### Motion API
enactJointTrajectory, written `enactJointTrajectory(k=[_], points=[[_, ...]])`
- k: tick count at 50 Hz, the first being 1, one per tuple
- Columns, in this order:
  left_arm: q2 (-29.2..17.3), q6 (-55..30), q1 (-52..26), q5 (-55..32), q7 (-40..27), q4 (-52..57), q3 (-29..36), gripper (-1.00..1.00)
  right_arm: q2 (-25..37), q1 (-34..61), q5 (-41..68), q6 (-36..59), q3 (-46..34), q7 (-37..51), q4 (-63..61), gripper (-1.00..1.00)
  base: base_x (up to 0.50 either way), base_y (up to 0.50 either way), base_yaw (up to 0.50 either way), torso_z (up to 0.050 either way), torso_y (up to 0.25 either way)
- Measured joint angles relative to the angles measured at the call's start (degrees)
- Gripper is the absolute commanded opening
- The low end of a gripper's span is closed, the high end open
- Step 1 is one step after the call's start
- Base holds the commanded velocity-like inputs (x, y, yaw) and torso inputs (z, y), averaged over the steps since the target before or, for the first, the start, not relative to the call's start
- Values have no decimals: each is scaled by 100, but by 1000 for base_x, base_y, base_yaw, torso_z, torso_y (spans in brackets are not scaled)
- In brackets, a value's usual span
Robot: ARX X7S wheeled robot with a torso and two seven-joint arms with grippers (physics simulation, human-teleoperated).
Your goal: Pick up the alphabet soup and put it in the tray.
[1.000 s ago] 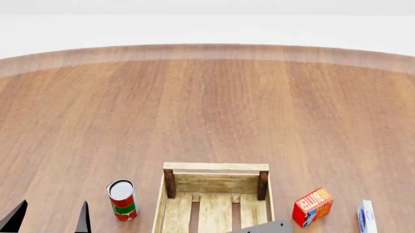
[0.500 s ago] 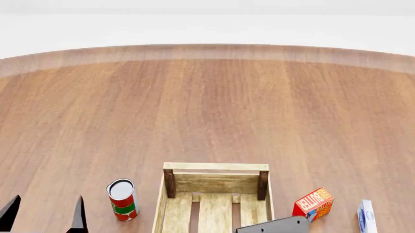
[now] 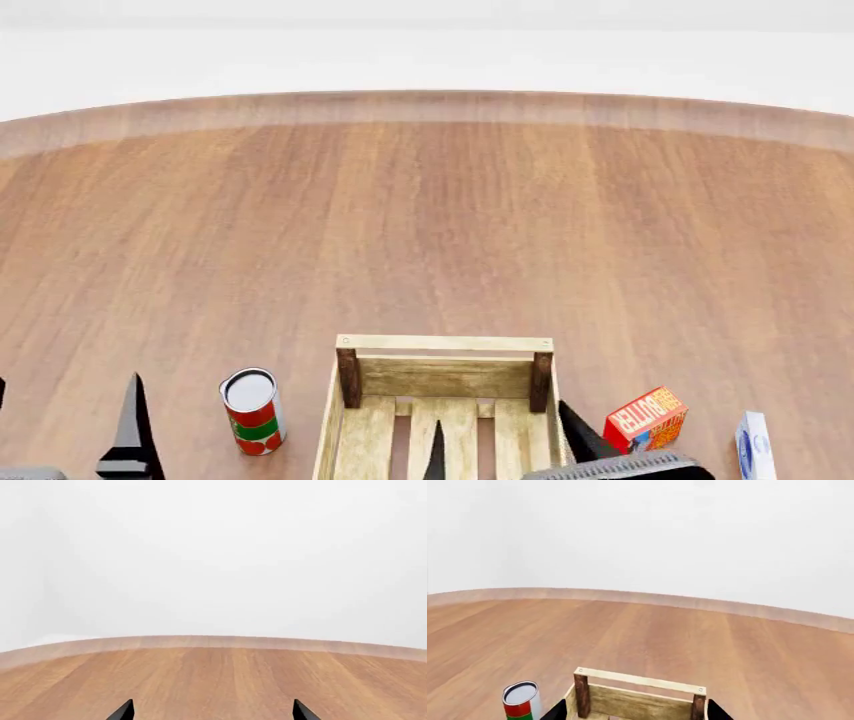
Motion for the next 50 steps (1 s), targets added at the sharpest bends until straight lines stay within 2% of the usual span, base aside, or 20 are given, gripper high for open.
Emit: enactJointTrajectory(k=[20, 50], points=[[-103, -157, 12, -122, -122, 446, -65, 100, 81, -272, -805, -976, -27, 221, -447, 100, 0, 0, 0, 0, 0], [-220, -305, -6, -303, -269, 860, -182, 100, 141, -425, -1324, -1641, 15, 445, -894, 100, 0, 0, 0, 0, 0]])
